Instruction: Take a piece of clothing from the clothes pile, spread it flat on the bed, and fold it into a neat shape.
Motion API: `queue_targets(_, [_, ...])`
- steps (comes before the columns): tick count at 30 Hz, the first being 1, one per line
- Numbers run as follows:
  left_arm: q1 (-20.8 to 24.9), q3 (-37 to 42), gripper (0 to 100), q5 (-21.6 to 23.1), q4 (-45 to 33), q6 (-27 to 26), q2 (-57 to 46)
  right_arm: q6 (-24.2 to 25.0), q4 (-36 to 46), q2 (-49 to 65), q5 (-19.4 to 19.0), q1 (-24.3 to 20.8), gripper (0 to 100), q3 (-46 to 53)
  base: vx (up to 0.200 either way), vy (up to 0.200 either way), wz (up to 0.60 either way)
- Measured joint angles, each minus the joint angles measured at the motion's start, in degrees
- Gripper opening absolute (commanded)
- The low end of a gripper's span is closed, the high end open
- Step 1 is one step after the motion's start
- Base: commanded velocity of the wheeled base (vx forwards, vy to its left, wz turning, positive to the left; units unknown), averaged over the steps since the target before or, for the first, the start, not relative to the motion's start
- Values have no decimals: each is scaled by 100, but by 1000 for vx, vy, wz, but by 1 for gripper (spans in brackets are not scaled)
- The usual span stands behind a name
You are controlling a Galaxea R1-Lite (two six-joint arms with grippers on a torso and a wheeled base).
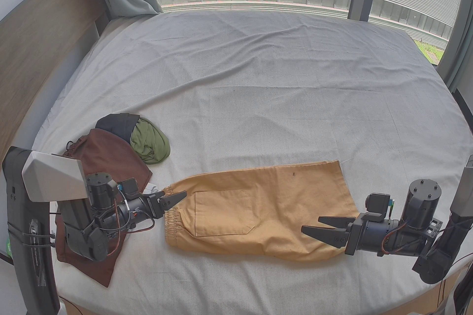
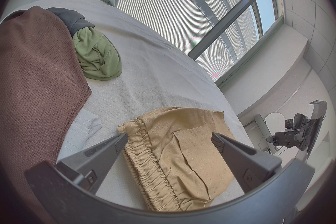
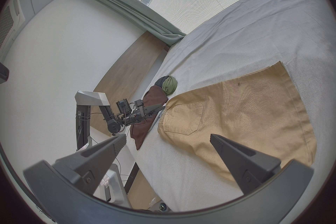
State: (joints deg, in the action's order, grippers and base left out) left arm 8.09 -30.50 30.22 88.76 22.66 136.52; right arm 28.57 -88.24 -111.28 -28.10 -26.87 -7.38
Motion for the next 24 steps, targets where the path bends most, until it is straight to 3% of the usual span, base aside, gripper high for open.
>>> queue_targets(24, [-24, 1162, 100, 519, -9, 5, -472, -11, 2, 0, -1, -15, 100, 18, 0, 0, 0])
